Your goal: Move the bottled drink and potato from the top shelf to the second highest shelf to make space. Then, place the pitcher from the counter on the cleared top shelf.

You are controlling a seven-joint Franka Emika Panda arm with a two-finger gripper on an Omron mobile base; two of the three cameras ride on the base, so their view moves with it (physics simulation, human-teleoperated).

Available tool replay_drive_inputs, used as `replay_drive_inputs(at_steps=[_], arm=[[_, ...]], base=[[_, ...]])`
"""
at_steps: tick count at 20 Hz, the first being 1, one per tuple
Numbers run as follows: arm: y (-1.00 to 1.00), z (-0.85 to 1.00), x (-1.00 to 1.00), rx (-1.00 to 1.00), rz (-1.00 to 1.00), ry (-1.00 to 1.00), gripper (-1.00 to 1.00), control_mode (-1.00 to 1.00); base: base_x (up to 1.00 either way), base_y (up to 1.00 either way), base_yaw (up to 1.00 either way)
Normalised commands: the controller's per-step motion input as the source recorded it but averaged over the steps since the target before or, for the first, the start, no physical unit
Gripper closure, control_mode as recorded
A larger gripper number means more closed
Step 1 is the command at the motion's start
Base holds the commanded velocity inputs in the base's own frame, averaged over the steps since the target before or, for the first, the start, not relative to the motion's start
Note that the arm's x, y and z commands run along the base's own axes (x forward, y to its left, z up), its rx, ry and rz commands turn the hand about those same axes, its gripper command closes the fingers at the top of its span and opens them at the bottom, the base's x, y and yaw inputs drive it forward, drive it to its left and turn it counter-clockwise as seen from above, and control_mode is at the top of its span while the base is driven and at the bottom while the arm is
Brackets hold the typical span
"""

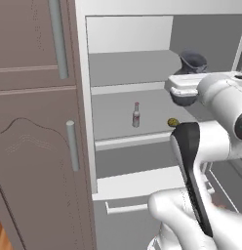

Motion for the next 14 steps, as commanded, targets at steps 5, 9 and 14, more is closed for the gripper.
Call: replay_drive_inputs(at_steps=[5,9,14], arm=[[0.00,0.23,0.52,0.01,0.00,0.10,1.00,-1.00],[0.00,0.01,0.57,0.00,0.00,0.05,1.00,-1.00],[0.00,0.00,0.59,0.00,0.00,0.00,1.00,-1.00]], base=[[0.00,0.00,0.00],[0.00,0.00,0.00],[0.00,0.00,0.00]])
